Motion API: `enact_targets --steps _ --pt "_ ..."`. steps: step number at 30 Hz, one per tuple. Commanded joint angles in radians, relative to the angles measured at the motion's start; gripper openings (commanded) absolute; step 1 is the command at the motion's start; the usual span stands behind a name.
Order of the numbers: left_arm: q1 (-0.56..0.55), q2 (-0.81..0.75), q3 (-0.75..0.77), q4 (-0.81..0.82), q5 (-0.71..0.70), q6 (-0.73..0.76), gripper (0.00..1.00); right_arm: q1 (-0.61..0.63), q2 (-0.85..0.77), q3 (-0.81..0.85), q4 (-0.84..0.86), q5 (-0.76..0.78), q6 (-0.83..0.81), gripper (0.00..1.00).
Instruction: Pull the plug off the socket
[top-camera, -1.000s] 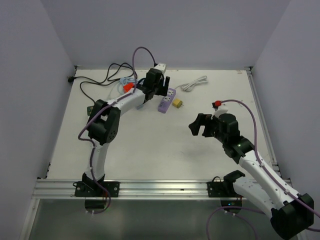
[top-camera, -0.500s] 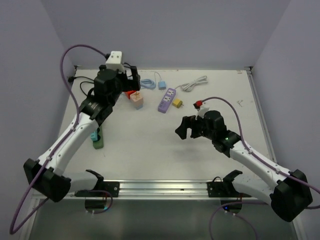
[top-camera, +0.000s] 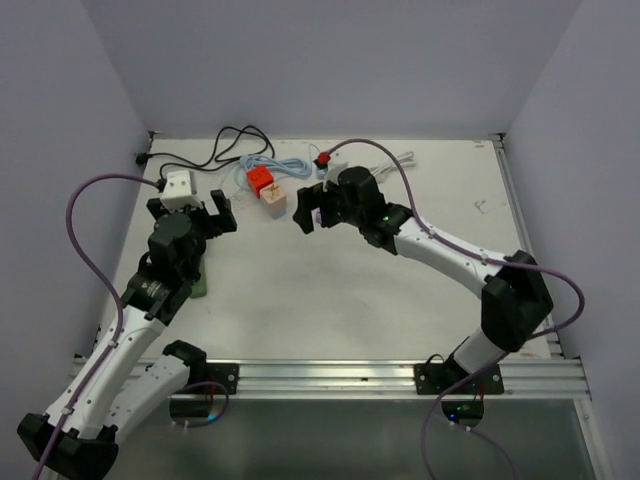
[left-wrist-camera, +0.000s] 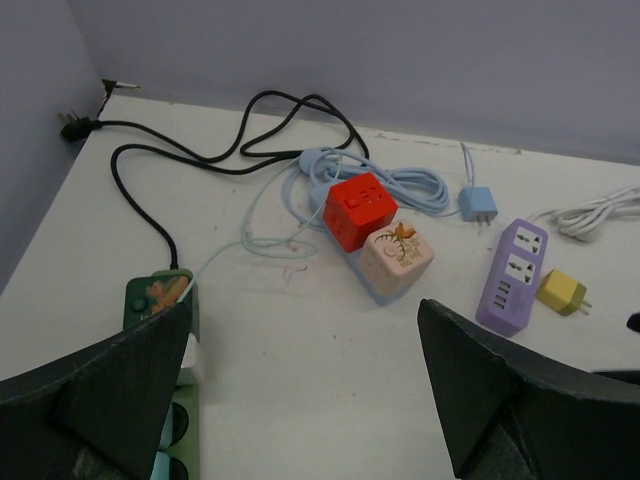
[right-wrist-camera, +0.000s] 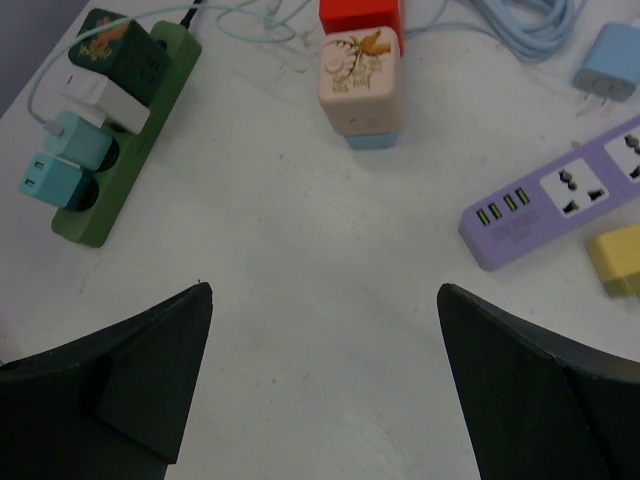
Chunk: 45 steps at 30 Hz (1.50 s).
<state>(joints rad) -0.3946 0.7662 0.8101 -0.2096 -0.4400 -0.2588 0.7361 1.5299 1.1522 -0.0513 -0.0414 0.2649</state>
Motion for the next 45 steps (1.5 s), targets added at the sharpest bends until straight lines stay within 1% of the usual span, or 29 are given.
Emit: enact_targets --steps 1,2,4,5,6,10,14,22,29,30,32,33,35,36,39,41,42,45 --pt "0.002 -0.019 -0.055 0.013 -0.104 -0.01 1.0 0.014 0.142 0.183 -0.051 0.032 -0.07 0.99" --pt "0.003 -0.025 -0.071 0.015 -0.108 -0.005 1.0 0.016 0.221 0.267 -0.082 0.031 -0.082 0.99" --pt "0.003 -0.027 -0.065 0.006 -0.115 0.004 1.0 0.017 0.292 0.345 -0.107 0.023 -0.088 0.99" --pt "0.002 -0.036 -0.062 0.001 -0.123 0.001 1.0 0.017 0.332 0.421 -0.129 0.02 -0.089 0.99" --pt "0.002 -0.044 -0.063 0.001 -0.126 -0.002 0.99 0.019 0.399 0.46 -0.145 0.021 -0.09 0.99" --pt "0.002 -0.084 -0.086 0.013 -0.131 0.0 1.0 0.022 0.547 0.659 -0.222 0.032 -0.095 0.99" --pt "-0.009 -0.11 -0.088 0.013 -0.134 0.003 0.99 0.026 0.67 0.803 -0.294 0.038 -0.11 0.99" --pt "-0.016 -0.128 -0.086 0.013 -0.109 0.001 1.0 0.045 0.826 0.984 -0.354 0.089 -0.133 0.99" --pt "-0.032 -0.134 -0.086 0.015 -0.098 0.001 1.0 0.048 0.915 1.058 -0.364 0.163 -0.139 0.99" --pt "-0.032 -0.136 -0.089 0.015 -0.098 0.001 1.0 0.049 0.918 1.061 -0.364 0.167 -0.141 0.97" --pt "-0.035 -0.137 -0.089 0.015 -0.1 0.004 0.99 0.048 0.921 1.067 -0.364 0.172 -0.136 0.91" --pt "-0.035 -0.137 -0.089 0.015 -0.098 0.004 1.0 0.048 0.918 1.067 -0.364 0.169 -0.136 0.82" --pt "-0.036 -0.137 -0.089 0.015 -0.097 0.004 1.0 0.048 0.912 1.067 -0.36 0.144 -0.136 0.71" --pt "-0.036 -0.139 -0.089 0.015 -0.097 0.004 1.0 0.048 0.905 1.066 -0.358 0.132 -0.138 0.59" --pt "-0.038 -0.142 -0.089 0.016 -0.1 0.004 1.0 0.048 0.886 1.067 -0.357 0.12 -0.135 0.41" --pt "-0.038 -0.143 -0.092 0.018 -0.098 0.004 1.0 0.048 0.862 1.069 -0.363 0.118 -0.144 0.34" --pt "-0.038 -0.143 -0.091 0.018 -0.098 0.004 1.0 0.049 0.851 1.069 -0.364 0.118 -0.147 0.29" --pt "-0.038 -0.14 -0.091 0.016 -0.098 0.006 1.0 0.054 0.806 1.063 -0.386 0.12 -0.171 0.21"
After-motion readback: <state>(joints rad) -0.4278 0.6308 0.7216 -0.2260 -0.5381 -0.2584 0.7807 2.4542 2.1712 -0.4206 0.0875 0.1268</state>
